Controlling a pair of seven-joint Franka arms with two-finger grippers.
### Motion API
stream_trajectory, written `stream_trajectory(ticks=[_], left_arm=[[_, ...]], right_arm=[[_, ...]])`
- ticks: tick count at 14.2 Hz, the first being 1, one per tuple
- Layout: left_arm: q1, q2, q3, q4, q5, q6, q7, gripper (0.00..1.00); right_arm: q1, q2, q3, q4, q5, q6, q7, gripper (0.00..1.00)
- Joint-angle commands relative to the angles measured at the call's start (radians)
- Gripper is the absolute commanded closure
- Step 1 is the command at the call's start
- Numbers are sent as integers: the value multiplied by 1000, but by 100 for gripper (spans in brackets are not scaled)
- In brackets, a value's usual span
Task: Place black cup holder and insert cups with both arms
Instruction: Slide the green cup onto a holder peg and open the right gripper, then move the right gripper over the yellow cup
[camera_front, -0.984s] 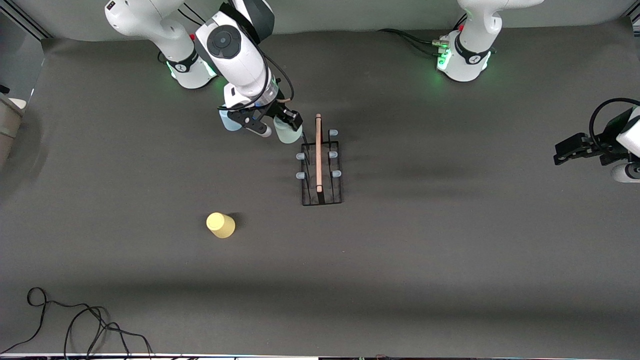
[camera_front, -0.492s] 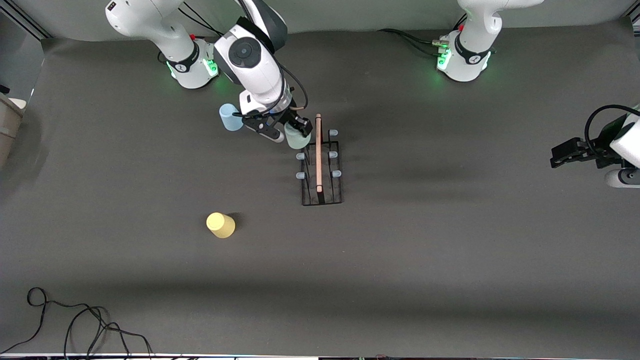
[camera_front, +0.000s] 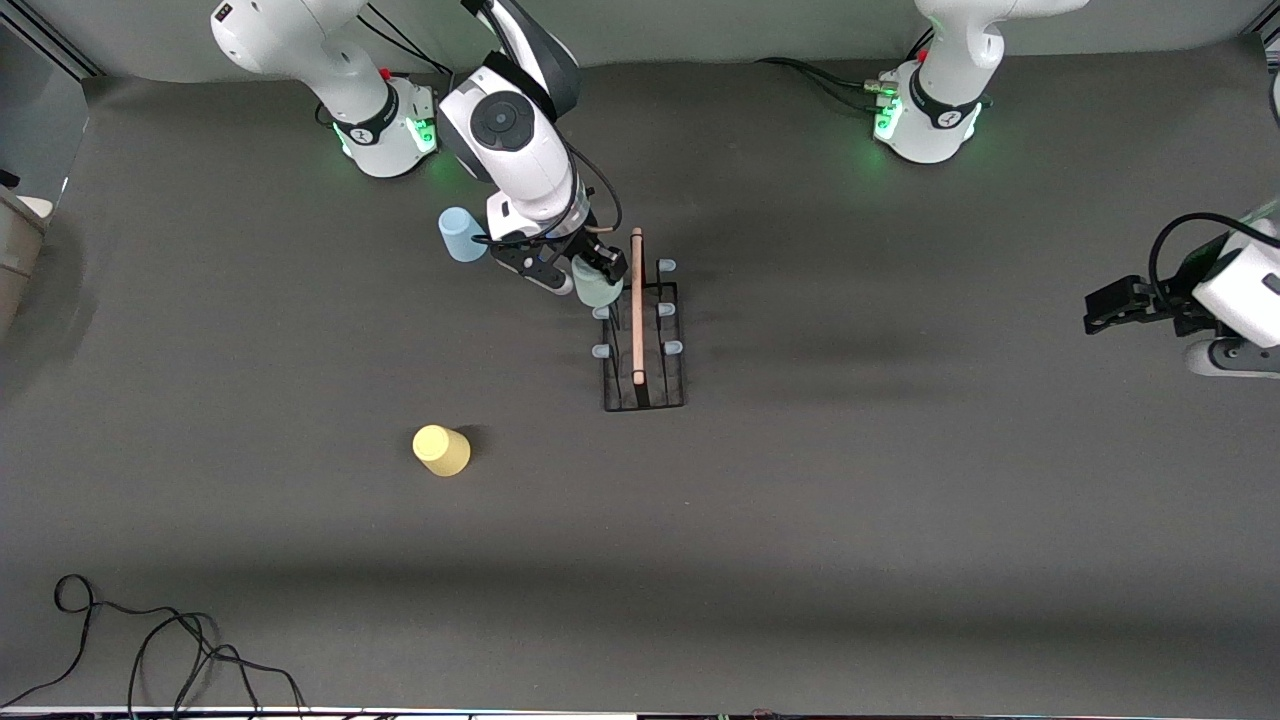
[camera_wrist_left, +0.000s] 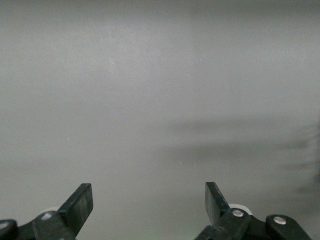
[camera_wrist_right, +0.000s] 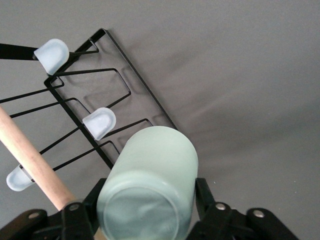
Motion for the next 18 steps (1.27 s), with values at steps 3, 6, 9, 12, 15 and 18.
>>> stream_trajectory(ticks=[3, 6, 9, 12, 15, 18], left_arm=[[-12, -17, 4, -23, 20, 7, -19, 0], [-12, -21, 4, -23, 18, -3, -19, 0], [-12, -21, 4, -17, 18, 2, -17, 0], [-12, -21, 6, -17, 20, 2, -11, 0], [-13, -23, 4, -17, 18, 11, -19, 0], [-16, -18, 4, -15, 23, 14, -14, 0]], right_arm=[[15, 13, -10, 21, -22, 9, 37, 1], [9, 4, -17, 30, -22, 1, 22, 1], [1, -13, -86, 90, -23, -97, -74, 1], [1, -13, -209, 135, -20, -201, -312, 1], [-3, 7, -351, 132, -8, -201, -585, 1], [-46, 53, -441, 133, 15, -194, -812, 0]])
